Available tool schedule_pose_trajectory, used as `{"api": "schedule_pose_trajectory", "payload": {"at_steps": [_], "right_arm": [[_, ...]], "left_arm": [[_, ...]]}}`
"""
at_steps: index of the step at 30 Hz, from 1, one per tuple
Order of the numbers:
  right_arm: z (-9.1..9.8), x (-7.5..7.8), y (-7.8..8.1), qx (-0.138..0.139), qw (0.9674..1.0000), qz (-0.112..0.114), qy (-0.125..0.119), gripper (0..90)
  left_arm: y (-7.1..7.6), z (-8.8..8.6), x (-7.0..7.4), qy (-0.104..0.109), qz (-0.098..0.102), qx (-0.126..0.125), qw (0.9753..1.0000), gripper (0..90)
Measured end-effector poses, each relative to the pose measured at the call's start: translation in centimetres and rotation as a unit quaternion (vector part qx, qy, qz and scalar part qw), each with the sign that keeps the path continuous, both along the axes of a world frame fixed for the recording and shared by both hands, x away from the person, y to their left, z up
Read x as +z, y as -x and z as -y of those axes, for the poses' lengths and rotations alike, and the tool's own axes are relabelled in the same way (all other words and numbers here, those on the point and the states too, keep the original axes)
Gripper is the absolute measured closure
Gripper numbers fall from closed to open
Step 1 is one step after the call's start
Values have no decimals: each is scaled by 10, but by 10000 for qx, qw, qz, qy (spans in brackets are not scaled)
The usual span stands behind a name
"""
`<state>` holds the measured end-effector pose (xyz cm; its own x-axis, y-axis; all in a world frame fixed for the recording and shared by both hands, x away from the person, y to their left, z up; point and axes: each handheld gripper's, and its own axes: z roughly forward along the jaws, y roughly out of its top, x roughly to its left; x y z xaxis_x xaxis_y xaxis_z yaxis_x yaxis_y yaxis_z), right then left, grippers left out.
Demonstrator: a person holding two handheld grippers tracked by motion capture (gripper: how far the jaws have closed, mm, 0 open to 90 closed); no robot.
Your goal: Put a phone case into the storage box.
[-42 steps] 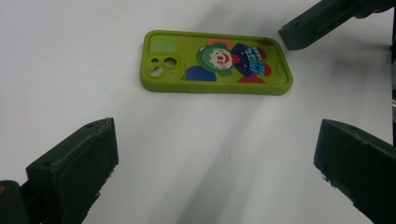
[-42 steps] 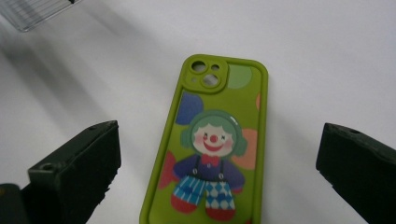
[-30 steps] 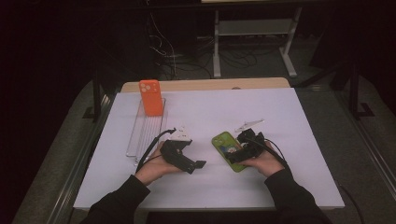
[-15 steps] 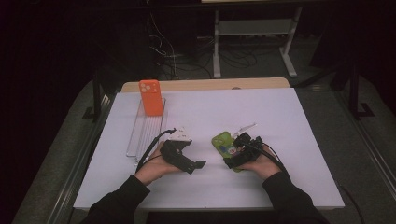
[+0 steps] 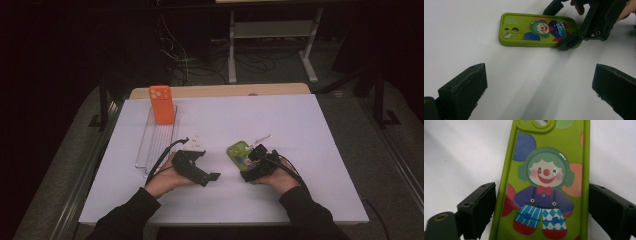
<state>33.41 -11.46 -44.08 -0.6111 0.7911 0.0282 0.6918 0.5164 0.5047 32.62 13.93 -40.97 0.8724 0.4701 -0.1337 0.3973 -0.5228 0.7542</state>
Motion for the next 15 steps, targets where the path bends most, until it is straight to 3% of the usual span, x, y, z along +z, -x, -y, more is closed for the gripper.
{"api": "schedule_pose_trajectory", "payload": {"at_steps": [15], "right_arm": [[-2,0,5,-279,9996,41,17,135]], "left_arm": [[1,1,-2,-63,-44,-1,10000,0]]}}
